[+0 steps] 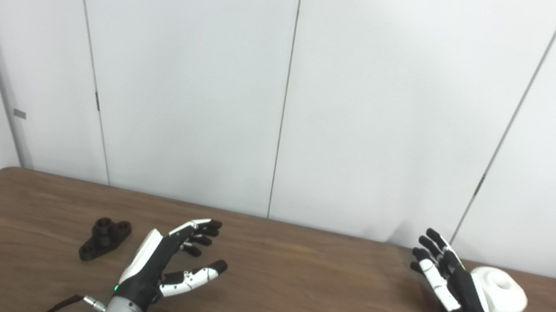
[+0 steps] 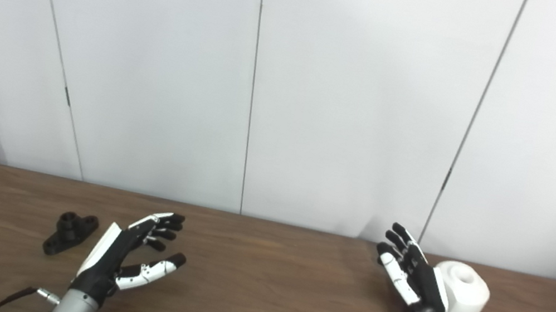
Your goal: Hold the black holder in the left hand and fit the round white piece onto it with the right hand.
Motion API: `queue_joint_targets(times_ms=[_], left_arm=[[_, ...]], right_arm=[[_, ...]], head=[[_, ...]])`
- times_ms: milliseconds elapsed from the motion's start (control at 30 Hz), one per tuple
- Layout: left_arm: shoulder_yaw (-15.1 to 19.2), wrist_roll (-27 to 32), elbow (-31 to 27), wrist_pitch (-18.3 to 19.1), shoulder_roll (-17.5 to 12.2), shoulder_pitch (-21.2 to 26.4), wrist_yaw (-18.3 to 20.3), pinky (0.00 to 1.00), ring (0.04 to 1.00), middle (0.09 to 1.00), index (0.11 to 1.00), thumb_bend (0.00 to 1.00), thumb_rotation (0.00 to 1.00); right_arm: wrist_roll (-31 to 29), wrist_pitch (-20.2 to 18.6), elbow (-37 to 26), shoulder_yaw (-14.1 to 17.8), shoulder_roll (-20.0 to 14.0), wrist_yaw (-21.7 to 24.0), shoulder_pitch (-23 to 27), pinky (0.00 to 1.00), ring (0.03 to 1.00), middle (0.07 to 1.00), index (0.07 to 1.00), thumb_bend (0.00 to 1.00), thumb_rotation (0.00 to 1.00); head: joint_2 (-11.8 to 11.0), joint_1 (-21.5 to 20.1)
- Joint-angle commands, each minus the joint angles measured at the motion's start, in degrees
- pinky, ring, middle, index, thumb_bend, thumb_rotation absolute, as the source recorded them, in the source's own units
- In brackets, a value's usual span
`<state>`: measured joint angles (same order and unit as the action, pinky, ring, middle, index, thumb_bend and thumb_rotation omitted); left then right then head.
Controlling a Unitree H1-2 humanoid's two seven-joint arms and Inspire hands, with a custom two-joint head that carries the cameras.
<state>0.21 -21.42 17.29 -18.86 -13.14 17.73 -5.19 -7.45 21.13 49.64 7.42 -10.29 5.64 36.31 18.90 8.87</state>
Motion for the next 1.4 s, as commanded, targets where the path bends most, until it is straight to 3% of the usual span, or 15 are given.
queue_joint_targets(times_ms=[0, 300, 533, 700, 900, 1100, 1367], left_arm=[[0.42, -3.67, -2.36, -1.05, -1.81, 1.83, -3.82, 0.69, 0.756, 0.776, 0.789, 0.79, 0.38], [0.66, -14.2, -3.42, -0.41, -4.53, 1.75, -13.19, 0.64, 0.726, 0.77, 0.781, 0.83, 0.34], [0.73, -20.75, -5.27, 0.16, -6.82, 1.62, -18.87, 0.69, 0.759, 0.796, 0.798, 0.87, 0.33], [0.74, -23.11, -6.09, 0.44, -8.03, 1.41, -21.55, 0.71, 0.779, 0.807, 0.806, 0.91, 0.27], [0.9, -27.93, -6.73, 3.77, -9.72, 1.0, -24.61, 0.74, 0.82, 0.844, 0.844, 0.95, 0.37], [1.34, -29.42, -6.1, 6.52, -11.95, 0.53, -25.93, 0.83, 0.868, 0.89, 0.875, 1.0, 0.37], [3.88, -23.77, -5.15, 9.89, -14.32, -0.63, -22.35, 0.89, 0.92, 0.932, 0.95, 1.0, 0.4]], right_arm=[[-0.55, 2.72, 2.96, 0.1, 0.29, 0.87, -2.65, 0.77, 0.828, 0.872, 0.885, 0.41, 0.51], [-1.68, 2.41, 3.41, 0.73, 0.23, 1.71, -2.46, 0.77, 0.823, 0.865, 0.88, 0.39, 0.47], [-1.96, 2.51, 3.46, 0.73, 0.14, 2.07, -2.49, 0.79, 0.829, 0.866, 0.883, 0.38, 0.46], [-1.66, 2.72, 3.94, 0.59, 0.08, 1.85, -2.38, 0.76, 0.819, 0.86, 0.873, 0.38, 0.46], [-1.24, 3.47, 5.02, 0.27, 0.02, 1.81, -2.04, 0.77, 0.826, 0.865, 0.878, 0.38, 0.47], [-1.11, 4.16, 5.89, 0.1, -0.09, 1.99, -1.77, 0.77, 0.824, 0.868, 0.883, 0.38, 0.48], [-1.89, 4.44, 6.62, 0.46, 0.02, 2.71, -1.53, 0.76, 0.824, 0.867, 0.885, 0.37, 0.46]], head=[[-0.06, 0.4], [-0.36, 1.45], [-0.66, 1.68], [-0.96, 1.65], [-1.54, 1.76], [-1.71, 1.78], [-1.91, 1.71]])
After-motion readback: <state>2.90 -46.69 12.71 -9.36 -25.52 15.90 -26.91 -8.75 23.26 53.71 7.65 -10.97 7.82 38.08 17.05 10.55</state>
